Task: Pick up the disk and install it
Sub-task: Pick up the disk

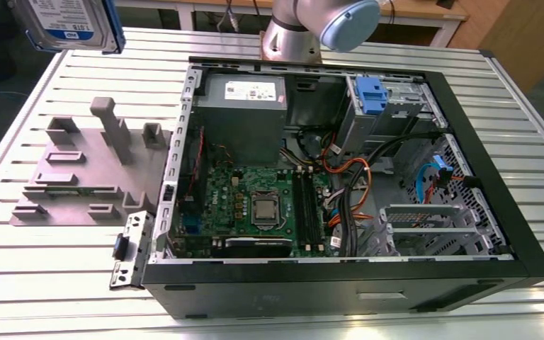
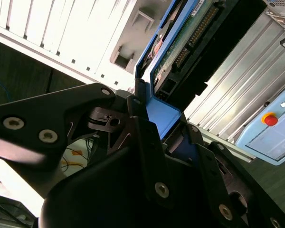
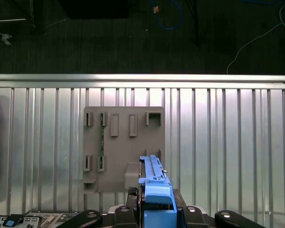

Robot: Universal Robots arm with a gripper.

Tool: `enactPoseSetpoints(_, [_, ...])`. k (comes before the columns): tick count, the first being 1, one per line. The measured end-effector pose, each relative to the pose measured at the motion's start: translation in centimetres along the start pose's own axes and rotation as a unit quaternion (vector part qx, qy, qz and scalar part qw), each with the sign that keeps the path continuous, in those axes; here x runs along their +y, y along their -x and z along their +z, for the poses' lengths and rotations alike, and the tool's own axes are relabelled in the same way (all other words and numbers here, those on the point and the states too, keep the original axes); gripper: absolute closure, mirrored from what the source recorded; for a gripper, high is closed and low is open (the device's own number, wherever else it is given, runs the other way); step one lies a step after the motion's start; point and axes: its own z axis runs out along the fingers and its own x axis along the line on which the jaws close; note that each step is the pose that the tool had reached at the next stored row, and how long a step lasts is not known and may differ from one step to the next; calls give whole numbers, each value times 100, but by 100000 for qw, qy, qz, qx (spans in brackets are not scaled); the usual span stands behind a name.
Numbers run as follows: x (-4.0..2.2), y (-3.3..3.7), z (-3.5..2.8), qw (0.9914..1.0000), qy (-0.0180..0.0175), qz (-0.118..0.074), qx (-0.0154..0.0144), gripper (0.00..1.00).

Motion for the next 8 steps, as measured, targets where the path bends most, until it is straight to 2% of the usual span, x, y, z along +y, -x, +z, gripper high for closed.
enactPoseSetpoints(4, [-1,-1,0,100000,-1,-3,0,63])
enactPoseSetpoints(8, [-1,-30,0,100000,3,-6,1,63])
